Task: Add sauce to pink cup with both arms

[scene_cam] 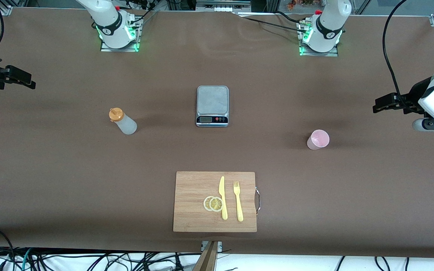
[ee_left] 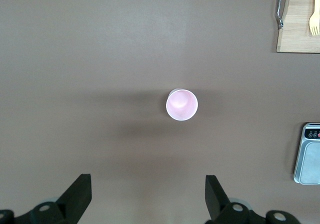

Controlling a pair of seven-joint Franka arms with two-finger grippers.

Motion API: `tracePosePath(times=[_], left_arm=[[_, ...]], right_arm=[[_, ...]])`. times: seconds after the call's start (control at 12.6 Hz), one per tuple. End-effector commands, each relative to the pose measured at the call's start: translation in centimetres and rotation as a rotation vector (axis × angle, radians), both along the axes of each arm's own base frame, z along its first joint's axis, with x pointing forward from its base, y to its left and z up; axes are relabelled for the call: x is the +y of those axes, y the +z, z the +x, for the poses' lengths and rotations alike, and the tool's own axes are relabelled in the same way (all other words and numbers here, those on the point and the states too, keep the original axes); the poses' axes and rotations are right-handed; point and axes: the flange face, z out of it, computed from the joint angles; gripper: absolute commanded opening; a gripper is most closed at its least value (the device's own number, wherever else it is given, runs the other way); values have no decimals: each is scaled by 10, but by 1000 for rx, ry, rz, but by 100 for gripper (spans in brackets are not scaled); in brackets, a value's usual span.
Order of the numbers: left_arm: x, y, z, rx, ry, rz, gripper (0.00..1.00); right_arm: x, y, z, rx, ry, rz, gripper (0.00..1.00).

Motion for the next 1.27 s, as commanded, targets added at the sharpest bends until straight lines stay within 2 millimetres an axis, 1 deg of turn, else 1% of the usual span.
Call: tracePosePath(times=[0.0,0.08,0.24,0.32,0.4,0.56,0.64,0.8,0.88,1.12,1.19], left_arm=[[-3,0,-3,9,-2,8,100],[-3,0,-2,8,1,10,100],[1,-11,1,15,-6,3,100],[-3,-23,5,15,-13,5,100],[-10,-41,5,41,-24,8,100],[-18,-65,9,26,-32,8,100],[-18,-82,11,24,-34,12,100],[-18,-131,18,27,-28,13,100],[-18,-157,18,24,-28,14,100],[-17,-224,9,-21,-41,21,100],[-16,-241,7,-28,-39,23,100]], right_arm=[[-4,5,1,-5,5,10,99],[-7,5,1,-5,1,8,99],[-9,5,1,-4,-1,10,99],[-9,5,1,-4,-2,10,99],[-9,4,0,-2,-2,10,99],[-9,4,0,-2,-2,10,99],[-10,4,0,-2,-4,10,99],[-9,4,1,-2,-1,10,99],[-10,4,0,-1,-5,10,99],[-9,4,0,1,-2,11,99],[-9,3,0,2,-1,11,99]])
